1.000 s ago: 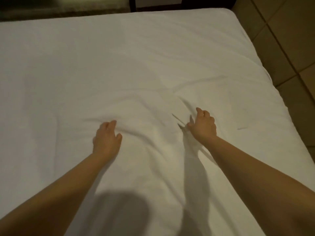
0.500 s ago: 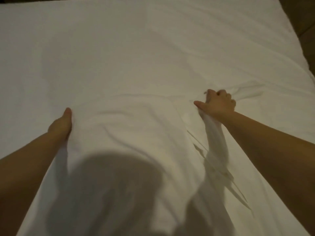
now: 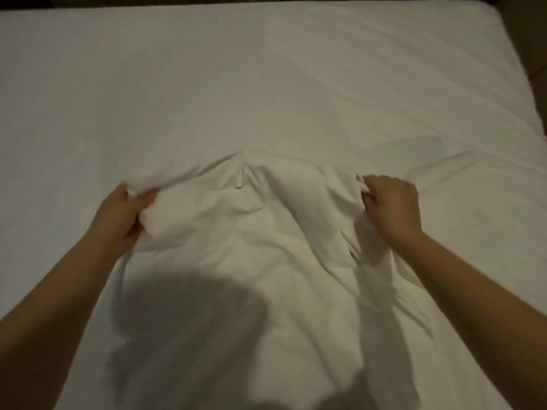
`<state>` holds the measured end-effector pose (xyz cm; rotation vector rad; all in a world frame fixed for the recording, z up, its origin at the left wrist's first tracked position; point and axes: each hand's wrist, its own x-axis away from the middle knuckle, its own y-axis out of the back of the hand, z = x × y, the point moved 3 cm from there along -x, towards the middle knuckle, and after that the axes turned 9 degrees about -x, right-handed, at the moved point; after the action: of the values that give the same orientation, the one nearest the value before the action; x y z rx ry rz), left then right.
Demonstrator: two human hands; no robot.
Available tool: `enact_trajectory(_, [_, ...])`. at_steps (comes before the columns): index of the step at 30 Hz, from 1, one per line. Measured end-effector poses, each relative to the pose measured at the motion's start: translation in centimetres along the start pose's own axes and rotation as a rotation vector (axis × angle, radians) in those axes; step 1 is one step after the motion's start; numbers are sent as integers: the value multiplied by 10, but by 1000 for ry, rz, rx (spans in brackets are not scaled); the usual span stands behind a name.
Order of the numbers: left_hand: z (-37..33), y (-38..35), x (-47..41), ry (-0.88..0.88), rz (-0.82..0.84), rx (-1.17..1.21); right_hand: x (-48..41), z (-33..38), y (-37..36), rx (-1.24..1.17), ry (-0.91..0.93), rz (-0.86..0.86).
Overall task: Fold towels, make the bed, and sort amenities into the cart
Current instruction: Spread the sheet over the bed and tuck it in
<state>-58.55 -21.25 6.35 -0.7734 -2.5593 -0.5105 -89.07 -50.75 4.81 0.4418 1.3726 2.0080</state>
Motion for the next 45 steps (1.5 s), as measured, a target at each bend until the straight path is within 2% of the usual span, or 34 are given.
enact_trajectory(2, [23,9,42,-9,96,-152,61,9,8,1,4,-38])
enact_trajectory(4, [59,14,81,38,351,-451,132,9,1,40,37,19])
enact_trajectory(6, [111,20,117,221,673,-752,207,3,-21,80,48,208])
enact_trajectory(7, [135,24,131,349,747,-848,237,1,-32,76,34,324])
enact_trajectory(8, [153,27,141,451,735,-886,257,0,-39,58,10,403])
enact_trajectory(9, [162,28,148,498,638,-888,264,-1,-39,25,-24,435])
enact_trajectory(10, [166,29,147,512,458,-837,260,2,-35,-19,-65,414])
enact_trajectory(11, [165,29,144,508,287,-718,247,7,-29,-56,-94,358])
enact_trajectory(13, [146,20,137,480,73,-449,215,17,-16,-75,-124,234])
enact_trajectory(16, [118,5,127,557,-90,-89,169,22,-14,-33,-179,152])
enact_trajectory(19, [104,-9,116,486,63,-55,133,20,-29,7,-297,340])
enact_trajectory(22, [107,-13,101,363,273,-413,103,12,-44,-87,-419,551])
enact_trajectory(26, [114,-10,93,275,373,-823,100,6,-66,-200,-518,766])
enact_trajectory(28, [110,-18,97,240,442,-955,100,10,-72,-95,-456,872])
enact_trajectory(30, [96,-29,100,204,526,-980,93,18,-71,53,-323,1018])
enact_trajectory(32, [71,-36,99,169,532,-969,78,29,-54,120,-256,1103])
enact_trajectory(33, [55,-37,97,132,495,-944,67,33,-39,112,-261,1074])
enact_trajectory(35, [20,-34,87,60,354,-791,34,39,-2,52,-281,867])
enact_trajectory(36, [1,-31,82,28,250,-688,17,45,19,16,-285,697])
enact_trajectory(39, [-68,-31,40,-164,-110,-479,-51,63,74,-129,-252,13])
enact_trajectory(40, [-94,-33,20,-226,-226,-432,-77,72,83,-203,-219,-132])
enact_trajectory(41, [-118,-36,-3,-282,-318,-414,-104,80,88,-266,-171,-189])
enact_trajectory(43, [-158,-46,-46,-317,-396,-441,-148,90,80,-332,-121,-100])
enact_trajectory(45, [-173,-56,-74,-197,-391,-521,-168,87,63,-221,-157,7])
